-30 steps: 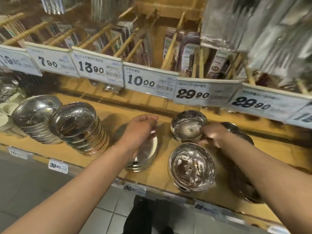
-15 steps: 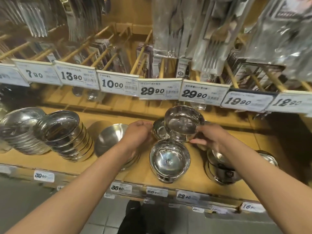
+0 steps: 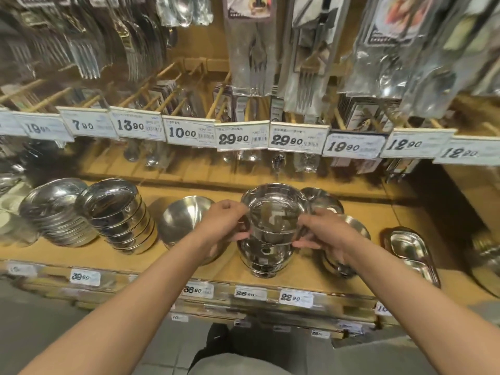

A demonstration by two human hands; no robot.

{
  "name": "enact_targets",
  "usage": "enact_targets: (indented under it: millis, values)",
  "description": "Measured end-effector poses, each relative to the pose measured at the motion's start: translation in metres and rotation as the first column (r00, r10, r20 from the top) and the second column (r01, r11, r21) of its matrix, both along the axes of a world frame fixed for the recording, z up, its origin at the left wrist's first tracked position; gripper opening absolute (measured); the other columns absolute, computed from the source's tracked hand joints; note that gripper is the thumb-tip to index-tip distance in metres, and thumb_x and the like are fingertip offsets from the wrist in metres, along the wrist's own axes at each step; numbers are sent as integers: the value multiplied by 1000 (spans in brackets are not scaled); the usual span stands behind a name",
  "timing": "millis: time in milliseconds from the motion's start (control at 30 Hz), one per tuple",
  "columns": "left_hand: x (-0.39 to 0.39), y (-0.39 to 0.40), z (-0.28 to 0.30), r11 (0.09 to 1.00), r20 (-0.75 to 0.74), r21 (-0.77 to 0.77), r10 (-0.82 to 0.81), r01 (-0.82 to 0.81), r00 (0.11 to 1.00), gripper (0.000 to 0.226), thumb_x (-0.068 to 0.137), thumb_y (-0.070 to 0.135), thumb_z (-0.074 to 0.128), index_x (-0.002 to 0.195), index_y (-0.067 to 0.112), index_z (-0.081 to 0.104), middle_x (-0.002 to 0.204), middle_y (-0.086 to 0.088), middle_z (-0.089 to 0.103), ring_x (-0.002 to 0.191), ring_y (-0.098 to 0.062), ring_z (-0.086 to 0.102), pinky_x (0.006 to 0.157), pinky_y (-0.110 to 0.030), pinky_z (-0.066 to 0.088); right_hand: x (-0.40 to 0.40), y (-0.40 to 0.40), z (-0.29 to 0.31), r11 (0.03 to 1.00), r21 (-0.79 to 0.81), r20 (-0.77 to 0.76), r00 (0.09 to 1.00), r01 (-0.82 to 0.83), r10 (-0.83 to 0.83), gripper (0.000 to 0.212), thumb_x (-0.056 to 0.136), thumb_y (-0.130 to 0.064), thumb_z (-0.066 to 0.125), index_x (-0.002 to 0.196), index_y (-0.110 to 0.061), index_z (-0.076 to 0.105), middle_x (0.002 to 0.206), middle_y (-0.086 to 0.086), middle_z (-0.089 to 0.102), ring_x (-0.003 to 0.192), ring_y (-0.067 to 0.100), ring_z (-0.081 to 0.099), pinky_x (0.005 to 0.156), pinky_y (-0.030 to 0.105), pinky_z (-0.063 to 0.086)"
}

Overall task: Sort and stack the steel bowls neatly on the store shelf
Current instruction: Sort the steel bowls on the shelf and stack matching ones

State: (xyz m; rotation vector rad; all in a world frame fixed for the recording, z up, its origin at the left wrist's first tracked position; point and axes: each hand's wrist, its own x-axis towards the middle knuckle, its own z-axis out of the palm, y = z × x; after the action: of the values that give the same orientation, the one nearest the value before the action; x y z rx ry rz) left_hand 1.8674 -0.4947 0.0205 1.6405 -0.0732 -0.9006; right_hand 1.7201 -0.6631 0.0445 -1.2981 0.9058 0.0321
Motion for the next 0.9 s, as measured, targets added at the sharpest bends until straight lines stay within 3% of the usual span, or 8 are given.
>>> enact_targets:
  millis: [100, 300, 367, 467, 533, 600, 733, 900]
  values:
    - [10, -1, 4, 997, 55, 54, -64, 61, 996, 25, 91, 32, 68, 109, 15, 68, 105, -10, 75, 90, -19, 75, 78, -33, 62, -1, -9, 3, 998, -9, -21, 998, -64, 64, 43, 94, -1, 57, 136, -3, 47, 98, 27, 75, 67, 26, 73, 51, 24, 61]
    - [16, -5, 7, 969, 122, 109, -233, 220, 965, 10, 94, 19, 63, 88, 13, 69, 96, -13, 78, 85, -23, 77, 84, -42, 62, 11, -31, 2, 991, -66, -78, 991, -116, 110, 23, 94, -9, 67, 116, -7, 60, 52, 2, 67, 41, 10, 61, 51, 25, 61]
    - [13, -6, 0, 976, 125, 132, -187, 170, 974, 9, 93, 15, 63, 87, 9, 61, 101, -23, 73, 85, -31, 76, 86, -48, 61, 15, -33, -6, 989, -123, -84, 994, -84, 74, 23, 93, -16, 71, 114, -10, 62, 68, 4, 72, 48, 9, 66, 55, 25, 61]
    - [5, -6, -12, 988, 105, 139, -80, 65, 991, 10, 91, 13, 63, 95, 6, 57, 107, -25, 71, 86, -36, 75, 80, -49, 62, 16, -29, -24, 990, -129, -52, 998, -50, 44, 25, 90, -19, 76, 111, -12, 65, 108, 9, 74, 93, 20, 75, 76, 31, 62]
    - [0, -5, -22, 990, 51, 138, -26, 19, 998, 20, 93, 10, 61, 109, 0, 56, 109, -27, 70, 88, -39, 75, 80, -50, 62, 13, -23, -34, 992, -125, -17, 999, -30, 28, 23, 88, -15, 77, 108, -17, 65, 111, 8, 73, 102, 23, 73, 76, 31, 61]
    - [-6, -2, -33, 991, 6, 135, -1, 0, 1000, 25, 96, 9, 58, 117, -3, 54, 105, -30, 70, 86, -41, 74, 85, -52, 60, 10, -19, -44, 988, -152, 4, 1000, -3, 4, 27, 84, -8, 79, 102, -23, 64, 101, 4, 74, 92, 19, 73, 70, 28, 60]
    - [-12, 1, -44, 989, 71, 133, 58, -68, 996, 12, 94, 14, 60, 99, 3, 57, 104, -26, 70, 80, -35, 76, 76, -49, 63, 12, -11, -59, 967, -248, 30, 998, 54, -48, 34, 84, -6, 77, 106, -27, 63, 72, -9, 74, 79, 12, 70, 66, 25, 59]
    - [-10, 2, -44, 962, 225, 264, 4, -65, 974, 14, 93, 15, 63, 81, 8, 58, 82, -13, 66, 65, -26, 71, 67, -43, 64, 11, -3, -68, 929, -370, 13, 1000, 30, -27, 43, 84, -11, 74, 125, -21, 67, 76, -6, 73, 69, 9, 69, 56, 21, 55]
